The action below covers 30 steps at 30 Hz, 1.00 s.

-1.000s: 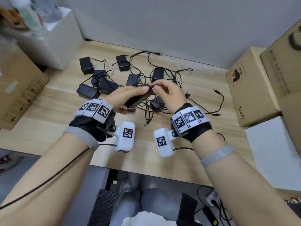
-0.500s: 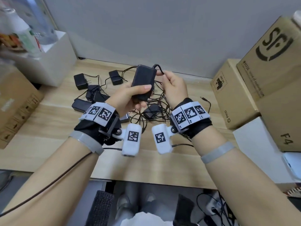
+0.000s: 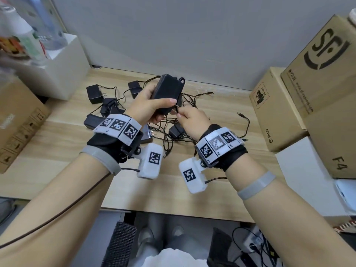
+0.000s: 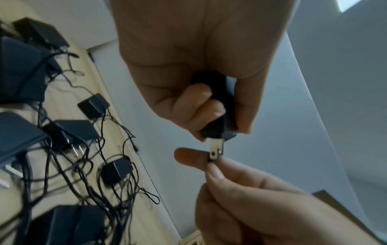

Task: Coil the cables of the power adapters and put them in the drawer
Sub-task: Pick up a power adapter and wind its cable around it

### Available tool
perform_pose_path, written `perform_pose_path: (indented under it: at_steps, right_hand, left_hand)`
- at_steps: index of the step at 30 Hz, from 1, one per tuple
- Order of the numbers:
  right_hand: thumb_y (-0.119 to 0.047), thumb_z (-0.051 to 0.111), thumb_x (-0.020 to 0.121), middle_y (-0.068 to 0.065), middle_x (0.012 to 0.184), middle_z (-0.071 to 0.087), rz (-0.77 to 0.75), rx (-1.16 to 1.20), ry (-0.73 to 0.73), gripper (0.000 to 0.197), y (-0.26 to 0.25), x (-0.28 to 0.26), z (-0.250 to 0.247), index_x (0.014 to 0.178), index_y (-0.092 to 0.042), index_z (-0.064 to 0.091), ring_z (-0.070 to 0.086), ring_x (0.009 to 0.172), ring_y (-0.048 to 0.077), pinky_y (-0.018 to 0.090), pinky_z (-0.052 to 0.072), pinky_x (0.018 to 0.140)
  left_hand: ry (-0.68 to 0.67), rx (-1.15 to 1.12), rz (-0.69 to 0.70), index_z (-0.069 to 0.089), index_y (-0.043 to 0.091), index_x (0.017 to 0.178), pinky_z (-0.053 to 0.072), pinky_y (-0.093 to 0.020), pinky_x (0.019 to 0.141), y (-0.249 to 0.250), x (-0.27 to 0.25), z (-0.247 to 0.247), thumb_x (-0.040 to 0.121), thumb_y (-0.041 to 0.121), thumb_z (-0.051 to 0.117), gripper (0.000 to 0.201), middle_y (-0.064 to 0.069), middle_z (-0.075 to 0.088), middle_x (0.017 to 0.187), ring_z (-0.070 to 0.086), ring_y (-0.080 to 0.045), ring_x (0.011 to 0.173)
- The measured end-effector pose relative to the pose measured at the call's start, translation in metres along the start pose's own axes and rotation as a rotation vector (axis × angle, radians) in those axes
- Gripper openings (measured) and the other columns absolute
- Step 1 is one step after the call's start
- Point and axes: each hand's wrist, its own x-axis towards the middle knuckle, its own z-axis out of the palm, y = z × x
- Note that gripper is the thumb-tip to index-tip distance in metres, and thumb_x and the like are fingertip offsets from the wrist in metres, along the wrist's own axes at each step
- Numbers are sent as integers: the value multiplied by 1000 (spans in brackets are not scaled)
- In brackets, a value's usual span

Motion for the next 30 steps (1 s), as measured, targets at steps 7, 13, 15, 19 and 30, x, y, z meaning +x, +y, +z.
perform_pose_path:
  at_steps: [7, 13, 15, 19, 30]
  right_hand:
    - [-25, 41, 97, 9, 90, 53, 31, -126, -103, 29, 0, -5, 1, 100, -7, 64, 50, 86, 26, 27, 33, 71]
    - [-26, 41, 96, -1, 64, 44, 41, -178, -158, 37, 9, -9, 0, 60, -19, 43, 46, 78, 23, 27, 30, 62]
    - [-26, 46, 94, -2, 66, 49, 3, -162, -139, 32, 11, -11, -2, 64, -19, 52, 49, 80, 23, 27, 33, 66]
    - [-32, 58, 87, -4, 76, 58, -58, -103, -42, 17, 12, -13, -18, 74, -23, 62, 54, 78, 16, 25, 35, 68]
    - [-33, 67, 78, -9, 80, 61, -151, -115, 178, 9, 18, -13, -67, 83, -28, 72, 56, 87, 13, 30, 43, 75]
  left_hand:
    - [-2, 356, 87, 47, 20, 108, 41, -17, 43, -8, -2, 12, 83, 27, 67, 33, 3, 53, 83, 47, -10, 53]
    - [35, 451, 57, 42, 17, 105, 52, -22, 50, -12, 3, 18, 84, 30, 65, 34, 8, 51, 85, 55, -6, 70]
    - [43, 485, 53, 42, 16, 103, 52, -25, 50, -14, 7, 19, 82, 27, 68, 35, 7, 51, 83, 56, -9, 69]
    - [-10, 647, 34, 49, 20, 94, 40, -25, 56, -23, 16, 18, 76, 23, 73, 30, 6, 50, 78, 50, -14, 70]
    - [-358, 561, -35, 59, 18, 92, 40, -14, 57, 4, 31, 30, 68, 19, 79, 32, 5, 57, 72, 53, -8, 64]
